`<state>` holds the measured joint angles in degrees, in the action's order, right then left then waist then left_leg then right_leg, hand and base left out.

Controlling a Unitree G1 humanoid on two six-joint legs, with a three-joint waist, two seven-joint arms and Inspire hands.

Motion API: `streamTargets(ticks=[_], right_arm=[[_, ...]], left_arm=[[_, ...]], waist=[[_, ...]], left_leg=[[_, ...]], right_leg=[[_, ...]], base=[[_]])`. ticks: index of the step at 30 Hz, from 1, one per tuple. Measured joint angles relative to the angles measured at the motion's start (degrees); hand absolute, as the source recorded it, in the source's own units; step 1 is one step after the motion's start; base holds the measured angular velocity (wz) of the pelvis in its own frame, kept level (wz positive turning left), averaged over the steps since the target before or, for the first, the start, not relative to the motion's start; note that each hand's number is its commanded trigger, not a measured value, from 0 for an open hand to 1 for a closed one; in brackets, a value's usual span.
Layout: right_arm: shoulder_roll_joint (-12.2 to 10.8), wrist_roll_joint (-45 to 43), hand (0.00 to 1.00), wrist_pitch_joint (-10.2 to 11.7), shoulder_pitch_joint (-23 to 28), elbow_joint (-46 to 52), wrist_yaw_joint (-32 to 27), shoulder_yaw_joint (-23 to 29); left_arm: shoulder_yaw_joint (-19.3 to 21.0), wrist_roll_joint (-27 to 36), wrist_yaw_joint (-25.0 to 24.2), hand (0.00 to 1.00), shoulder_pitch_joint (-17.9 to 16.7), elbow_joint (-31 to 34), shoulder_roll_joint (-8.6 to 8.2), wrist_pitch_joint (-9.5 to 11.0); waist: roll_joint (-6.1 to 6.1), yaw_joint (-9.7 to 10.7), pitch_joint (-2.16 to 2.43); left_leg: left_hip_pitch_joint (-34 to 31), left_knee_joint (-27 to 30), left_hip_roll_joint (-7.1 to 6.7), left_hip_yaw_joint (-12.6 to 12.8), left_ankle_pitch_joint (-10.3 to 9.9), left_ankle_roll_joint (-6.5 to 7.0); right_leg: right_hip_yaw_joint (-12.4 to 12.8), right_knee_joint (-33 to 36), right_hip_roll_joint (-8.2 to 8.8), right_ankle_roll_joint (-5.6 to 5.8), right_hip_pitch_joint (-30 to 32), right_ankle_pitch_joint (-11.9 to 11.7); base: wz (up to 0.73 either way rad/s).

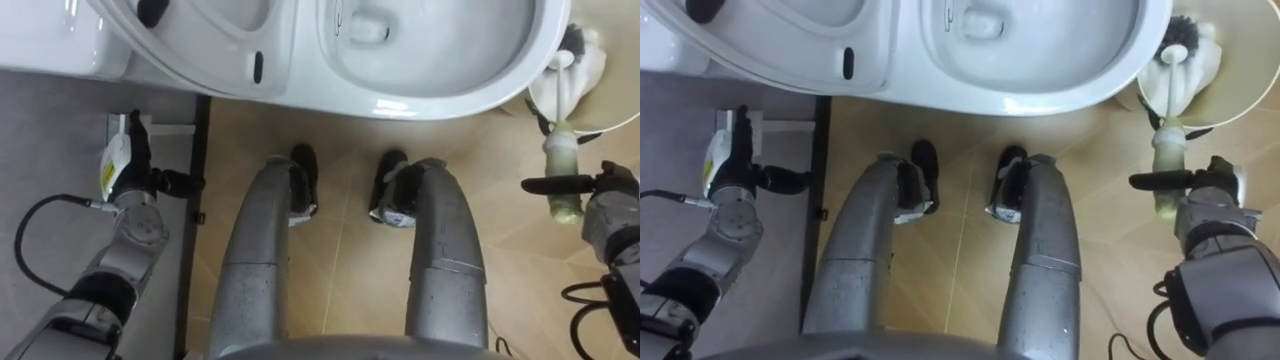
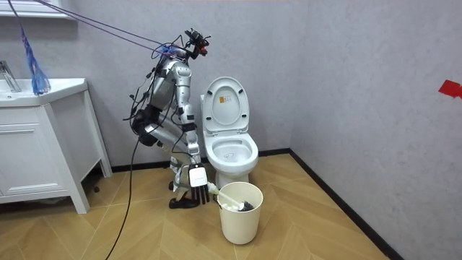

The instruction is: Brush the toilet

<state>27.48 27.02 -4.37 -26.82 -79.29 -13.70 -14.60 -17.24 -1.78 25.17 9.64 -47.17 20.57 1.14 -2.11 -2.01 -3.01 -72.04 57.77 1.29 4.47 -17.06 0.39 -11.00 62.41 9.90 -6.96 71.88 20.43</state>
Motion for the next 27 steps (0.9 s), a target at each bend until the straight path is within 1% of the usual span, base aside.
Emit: streamTargets(ticks=[4, 7, 14, 17, 21, 22, 23, 24, 25, 27], right_arm=[[0.0, 0.1, 0.0, -0.5, 0.0, 0.0, 0.0, 0.0], [0.0, 0.2, 0.0, -0.5, 0.0, 0.0, 0.0, 0.0], [0.0, 0.7, 0.0, -0.7, -0.1, -0.1, 0.0, -0.7], [0.1, 0.7, 0.0, -0.7, -0.1, -0.1, 0.1, -2.2], [0.1, 0.7, 0.0, -0.7, -0.3, 0.0, 0.3, -2.2], [0.1, 0.8, 0.09, -0.7, -0.5, 0.0, 0.6, -2.2], [0.2, 0.8, 0.6, -0.7, -0.9, 0.0, 0.7, -2.2], [0.2, 0.8, 0.85, -0.7, -1.0, 0.1, 0.7, -2.2], [0.2, 0.8, 1.0, -0.6, -1.3, 0.2, 0.7, -2.2], [0.2, 1.0, 1.0, -0.4, -1.4, 0.2, 0.9, -2.2]], left_arm=[[0.0, 0.0, -0.9, 0.0, 0.0, 0.1, 0.35, 0.0], [0.0, 0.0, -0.9, 0.0, -0.1, 0.6, 0.35, -0.6], [-0.1, 0.0, -1.4, 0.0, -0.1, 2.1, 0.38, -0.9], [-0.8, 0.0, -1.6, 0.0, 0.0, 2.9, 0.45, -1.1], [-1.0, 0.0, -1.7, 0.0, 0.0, 3.3, 0.45, -1.1], [-1.0, 0.0, -1.7, 0.0, 0.0, 3.5, 0.45, -1.1], [-1.0, 0.0, -1.7, 0.0, 0.0, 3.7, 0.45, -1.2], [-1.1, 0.0, -1.7, 0.0, 0.0, 3.7, 0.45, -1.2], [-1.1, 0.0, -1.7, 0.0, 0.0, 3.7, 0.45, -1.2], [-1.2, 0.0, -1.9, 0.0, 0.1, 3.7, 0.45, -1.2]], waist=[[-0.02, -0.1, 0.01], [-0.03, -0.3, 0.02], [-0.07, -1.8, 0.04], [-0.19, -2.7, 0.12], [-0.22, -3.3, 0.13], [-0.24, -3.3, 0.13], [-0.28, -3.4, 0.16], [-0.33, -3.5, 0.18], [-0.39, -3.5, 0.18], [-0.41, -3.7, 0.18]], left_leg=[[0.1, 0.0, 0.01, 0.0, 0.0, -0.02], [0.1, 0.0, 0.01, 0.0, 0.0, -0.01], [-0.5, 0.5, 0.0, -0.2, -0.1, 0.04], [-0.7, 0.8, 0.08, -0.3, -0.1, 0.14], [-0.9, 0.9, 0.07, -0.3, -0.2, 0.26], [-0.9, 1.0, 0.1, -0.2, -0.2, 0.3], [-1.1, 1.0, 0.1, -0.2, -0.2, 0.31], [-1.2, 1.0, 0.1, -0.2, -0.2, 0.31], [-1.3, 0.9, 0.09, -0.2, -0.2, 0.32], [-1.3, 0.9, 0.09, -0.2, -0.2, 0.32]], right_leg=[[0.0, 0.0, -0.01, -0.06, 0.0, 0.0], [0.0, 0.0, -0.02, -0.06, 0.0, 0.0], [-0.2, 0.3, 0.02, -0.05, 0.2, 0.0], [-0.3, 0.3, 0.01, -0.04, 0.3, 0.0], [-0.4, 0.3, 0.11, 0.05, 0.4, -0.1], [-0.4, 0.3, 0.12, 0.08, 0.4, -0.1], [-0.4, 0.3, 0.11, 0.12, 0.6, -0.1], [-0.4, 0.3, 0.11, 0.13, 0.7, -0.1], [-0.4, 0.3, 0.11, 0.13, 0.8, -0.1], [-0.4, 0.3, 0.11, 0.1, 0.8, -0.1]], base=[[0.0], [0.0], [0.0], [0.0], [0.0], [0.0], [0.0], [0.0], [0.0], [0.0]])
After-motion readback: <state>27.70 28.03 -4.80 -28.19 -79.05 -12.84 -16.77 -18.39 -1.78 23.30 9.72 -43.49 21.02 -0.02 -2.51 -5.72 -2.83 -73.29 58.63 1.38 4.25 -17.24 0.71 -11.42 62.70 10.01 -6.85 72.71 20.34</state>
